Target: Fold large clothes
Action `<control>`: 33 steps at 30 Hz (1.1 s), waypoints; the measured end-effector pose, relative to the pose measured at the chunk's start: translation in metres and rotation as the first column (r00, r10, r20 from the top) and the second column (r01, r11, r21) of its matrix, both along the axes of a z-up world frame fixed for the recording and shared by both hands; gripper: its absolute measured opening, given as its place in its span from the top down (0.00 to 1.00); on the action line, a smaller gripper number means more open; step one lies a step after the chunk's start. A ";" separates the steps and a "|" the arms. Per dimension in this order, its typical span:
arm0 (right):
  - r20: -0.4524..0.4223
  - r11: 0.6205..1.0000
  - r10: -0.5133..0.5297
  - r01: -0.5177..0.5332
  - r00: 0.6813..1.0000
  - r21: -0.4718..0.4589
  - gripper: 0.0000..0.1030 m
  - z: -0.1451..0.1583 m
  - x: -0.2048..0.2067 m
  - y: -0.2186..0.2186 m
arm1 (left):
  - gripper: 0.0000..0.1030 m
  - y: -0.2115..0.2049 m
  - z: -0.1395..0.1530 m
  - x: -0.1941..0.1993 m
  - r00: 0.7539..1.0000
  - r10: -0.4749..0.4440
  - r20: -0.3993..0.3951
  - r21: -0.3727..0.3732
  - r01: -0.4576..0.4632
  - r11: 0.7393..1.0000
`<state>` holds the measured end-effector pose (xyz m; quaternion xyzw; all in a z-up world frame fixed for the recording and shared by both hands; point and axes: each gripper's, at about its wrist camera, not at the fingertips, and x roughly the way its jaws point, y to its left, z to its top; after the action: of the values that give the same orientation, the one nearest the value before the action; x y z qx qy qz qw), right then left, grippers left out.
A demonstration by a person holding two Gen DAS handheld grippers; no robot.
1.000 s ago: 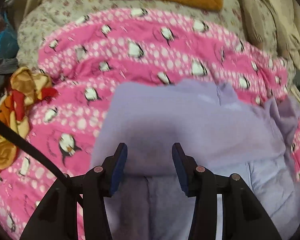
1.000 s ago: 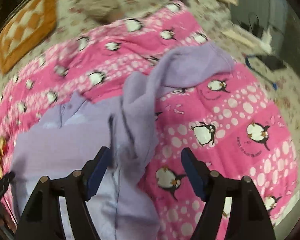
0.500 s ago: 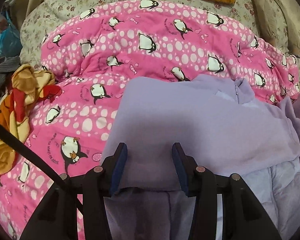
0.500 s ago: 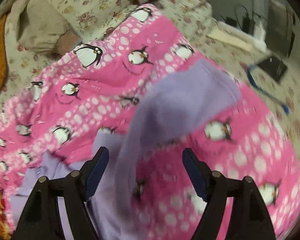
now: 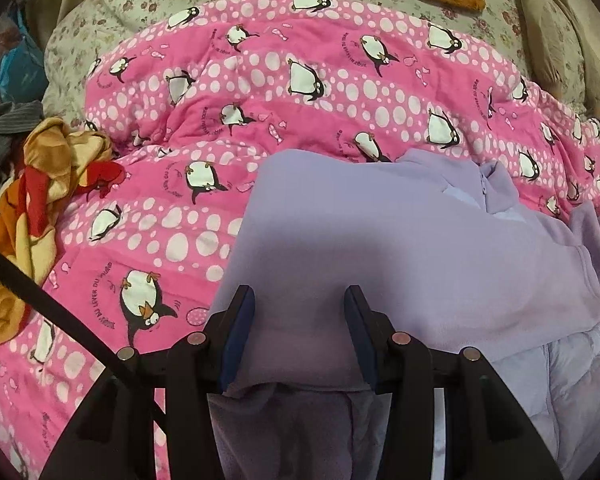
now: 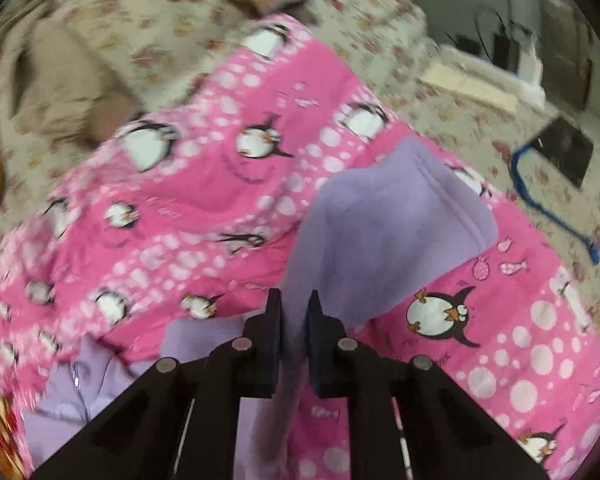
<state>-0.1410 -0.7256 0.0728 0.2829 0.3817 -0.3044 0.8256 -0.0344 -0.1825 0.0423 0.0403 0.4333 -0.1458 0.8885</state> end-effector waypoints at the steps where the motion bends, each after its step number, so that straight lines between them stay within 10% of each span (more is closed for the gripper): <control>1: 0.009 1.000 0.020 -0.020 1.000 -0.009 0.89 0.005 -0.002 0.006 | 0.83 0.001 0.000 0.000 1.000 0.002 0.001 0.001 -0.002 1.000; 11: 0.114 0.965 0.260 -0.253 0.959 -0.074 0.90 0.060 -0.015 0.099 | 0.83 0.004 0.000 -0.001 1.000 0.019 0.004 0.004 -0.019 1.000; 16: 0.140 0.884 0.466 -0.453 0.874 -0.116 0.90 0.080 -0.018 0.178 | 0.83 0.006 0.001 -0.002 1.000 0.028 0.003 -0.001 -0.028 1.000; 23: -0.034 0.738 0.674 -0.671 0.738 0.065 0.80 -0.002 -0.008 0.273 | 0.83 0.011 0.003 -0.003 0.999 0.034 0.005 -0.015 -0.034 0.999; 33: 0.131 0.836 0.506 -0.522 0.852 0.168 0.34 -0.002 -0.041 0.230 | 0.83 0.019 0.014 -0.005 0.998 0.058 -0.002 -0.079 -0.058 0.995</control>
<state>-0.1823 -0.4959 0.0704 0.2626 0.4379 -0.0201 0.8596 -0.0392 -0.1632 0.0565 -0.0074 0.4281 -0.1371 0.8932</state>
